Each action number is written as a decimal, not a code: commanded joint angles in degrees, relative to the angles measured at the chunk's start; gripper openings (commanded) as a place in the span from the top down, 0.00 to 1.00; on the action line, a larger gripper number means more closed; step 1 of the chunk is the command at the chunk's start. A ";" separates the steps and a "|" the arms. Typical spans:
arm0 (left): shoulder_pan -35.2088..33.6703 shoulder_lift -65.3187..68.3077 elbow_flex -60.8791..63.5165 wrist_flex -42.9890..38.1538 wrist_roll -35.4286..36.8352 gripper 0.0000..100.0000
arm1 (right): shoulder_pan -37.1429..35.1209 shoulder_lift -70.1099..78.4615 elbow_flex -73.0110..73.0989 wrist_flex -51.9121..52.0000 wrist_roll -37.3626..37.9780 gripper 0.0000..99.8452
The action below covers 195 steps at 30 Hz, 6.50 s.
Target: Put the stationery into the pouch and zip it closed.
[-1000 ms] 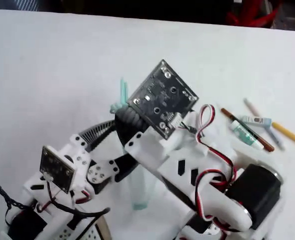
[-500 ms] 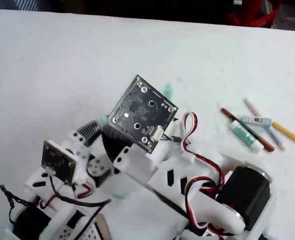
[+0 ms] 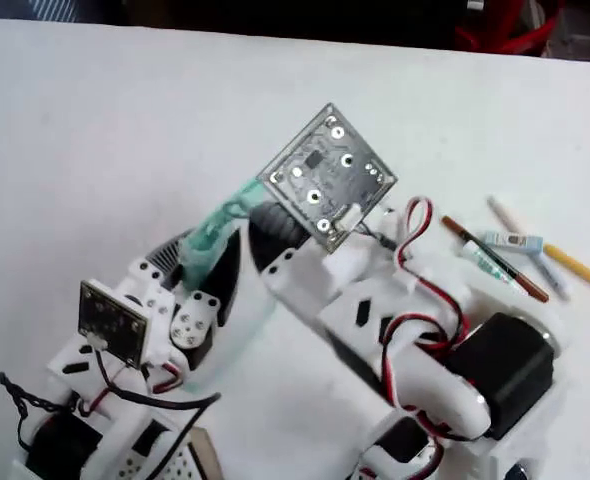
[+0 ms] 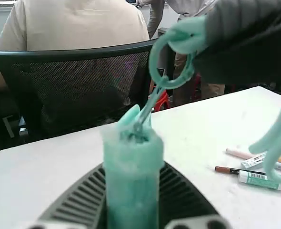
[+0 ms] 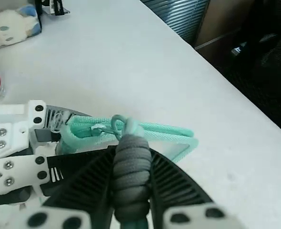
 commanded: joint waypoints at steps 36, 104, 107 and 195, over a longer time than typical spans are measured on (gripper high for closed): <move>-0.66 0.48 4.66 -0.88 -6.86 0.98 | 20.35 20.70 6.68 -13.93 11.25 0.98; -0.57 -7.69 5.01 3.43 -9.32 0.98 | -2.07 -45.23 80.26 -44.88 0.44 0.76; -0.57 -7.69 5.01 3.43 -9.32 0.98 | -1.98 -45.67 82.55 -49.63 -0.62 0.76; -0.57 -7.69 -2.81 6.42 -10.20 0.80 | -1.63 -40.57 63.56 -46.11 0.00 0.98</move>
